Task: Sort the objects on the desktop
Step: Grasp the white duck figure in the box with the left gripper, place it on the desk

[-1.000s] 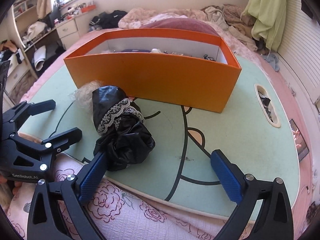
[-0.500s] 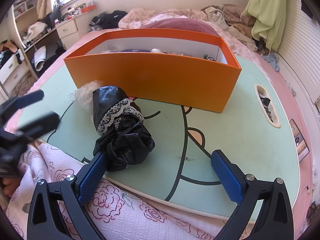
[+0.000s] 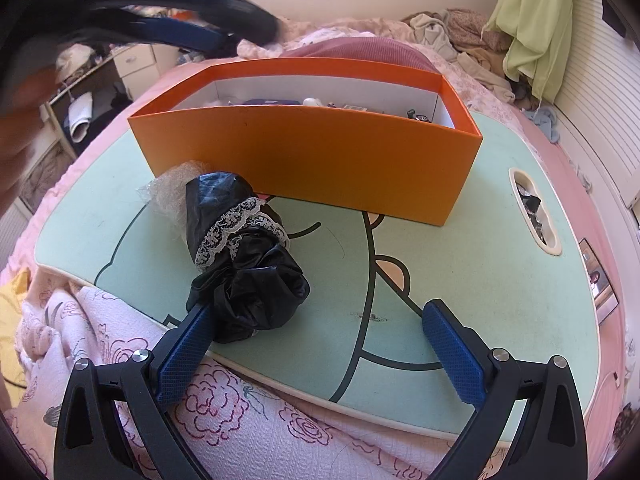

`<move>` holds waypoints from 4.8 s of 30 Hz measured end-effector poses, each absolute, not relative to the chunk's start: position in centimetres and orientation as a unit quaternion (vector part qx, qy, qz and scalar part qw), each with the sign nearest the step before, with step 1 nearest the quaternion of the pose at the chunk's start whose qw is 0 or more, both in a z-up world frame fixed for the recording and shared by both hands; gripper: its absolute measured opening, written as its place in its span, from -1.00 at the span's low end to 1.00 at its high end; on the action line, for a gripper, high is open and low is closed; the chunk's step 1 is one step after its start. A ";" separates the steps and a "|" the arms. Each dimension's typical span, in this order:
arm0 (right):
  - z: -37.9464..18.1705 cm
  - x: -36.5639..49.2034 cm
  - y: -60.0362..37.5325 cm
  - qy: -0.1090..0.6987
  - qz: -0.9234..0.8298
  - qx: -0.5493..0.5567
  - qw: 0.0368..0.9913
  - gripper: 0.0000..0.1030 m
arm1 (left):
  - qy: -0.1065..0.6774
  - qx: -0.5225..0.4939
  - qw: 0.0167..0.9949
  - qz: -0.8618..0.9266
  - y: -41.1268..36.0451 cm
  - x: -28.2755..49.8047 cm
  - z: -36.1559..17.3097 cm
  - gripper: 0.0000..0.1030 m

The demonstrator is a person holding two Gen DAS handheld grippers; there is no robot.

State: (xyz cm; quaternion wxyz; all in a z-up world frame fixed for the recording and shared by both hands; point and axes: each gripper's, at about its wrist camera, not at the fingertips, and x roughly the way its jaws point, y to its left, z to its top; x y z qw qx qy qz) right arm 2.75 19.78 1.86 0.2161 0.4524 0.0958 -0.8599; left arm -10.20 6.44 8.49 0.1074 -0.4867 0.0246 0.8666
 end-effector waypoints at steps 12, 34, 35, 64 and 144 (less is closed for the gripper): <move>1.4 2.7 20.0 0.096 -0.860 0.452 0.216 0.99 | 0.028 -0.549 0.086 0.831 8.5 -14.8 3.4 -0.27; 1.0 2.7 19.7 0.096 -0.861 0.450 0.216 0.99 | -0.046 -0.509 0.133 0.849 5.7 -14.2 5.4 -1.00; 1.1 2.7 19.6 0.096 -0.861 0.450 0.216 0.99 | -0.057 -0.500 0.143 0.852 5.6 -13.9 6.3 -1.00; 0.9 2.9 19.1 0.094 -0.862 0.450 0.213 0.99 | -0.002 -0.577 0.140 0.805 8.1 -14.6 2.8 -0.15; 0.6 3.4 19.9 0.093 -0.864 0.445 0.215 0.99 | 0.018 -0.426 0.054 0.903 1.0 4.9 0.1 0.99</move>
